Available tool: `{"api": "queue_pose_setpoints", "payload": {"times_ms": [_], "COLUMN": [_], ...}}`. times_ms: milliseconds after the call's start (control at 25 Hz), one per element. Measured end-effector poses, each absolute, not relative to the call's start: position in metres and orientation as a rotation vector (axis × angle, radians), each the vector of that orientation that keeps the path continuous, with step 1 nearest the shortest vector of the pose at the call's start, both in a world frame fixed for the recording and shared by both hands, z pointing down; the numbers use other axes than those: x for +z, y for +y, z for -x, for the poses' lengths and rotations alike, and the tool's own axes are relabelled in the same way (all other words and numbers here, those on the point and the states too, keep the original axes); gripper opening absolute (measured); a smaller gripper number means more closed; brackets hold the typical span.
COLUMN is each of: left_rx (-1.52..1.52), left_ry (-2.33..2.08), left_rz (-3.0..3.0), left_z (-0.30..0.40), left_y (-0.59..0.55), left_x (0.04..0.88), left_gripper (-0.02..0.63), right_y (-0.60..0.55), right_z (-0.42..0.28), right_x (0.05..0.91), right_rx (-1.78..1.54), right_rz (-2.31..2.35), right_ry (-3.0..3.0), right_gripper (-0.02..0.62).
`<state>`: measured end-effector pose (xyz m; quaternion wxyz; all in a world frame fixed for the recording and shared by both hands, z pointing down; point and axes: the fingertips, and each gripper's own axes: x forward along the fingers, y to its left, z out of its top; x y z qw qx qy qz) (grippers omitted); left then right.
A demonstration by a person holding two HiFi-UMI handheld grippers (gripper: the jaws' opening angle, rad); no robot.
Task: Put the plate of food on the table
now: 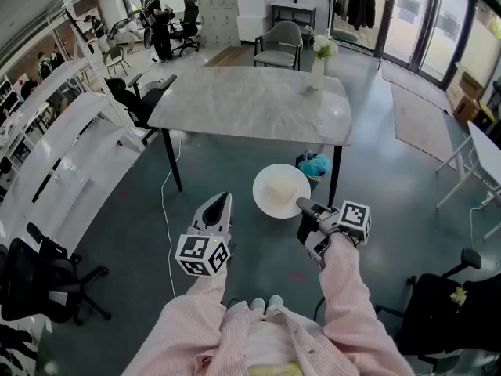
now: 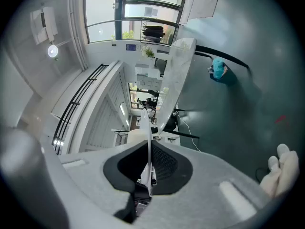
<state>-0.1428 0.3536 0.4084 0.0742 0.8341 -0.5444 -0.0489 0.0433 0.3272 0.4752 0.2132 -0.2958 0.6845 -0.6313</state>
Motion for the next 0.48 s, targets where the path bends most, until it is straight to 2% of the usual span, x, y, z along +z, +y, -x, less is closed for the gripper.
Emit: {"api": "queue_pose_setpoints", "payload": {"times_ms": [480], "left_rx": [-0.153], "left_ry": [-1.61], "left_rz": [-2.51], "left_z": [0.141], "left_y": [0.347], "left_x": [0.411], "left_gripper": [-0.002], "right_y": [0.3243], "right_z": [-0.0466], "right_x": [0.4785], "right_rx": [-1.743], "right_rz": [0.839], "right_ry": [1.893], "right_gripper": [0.018]}}
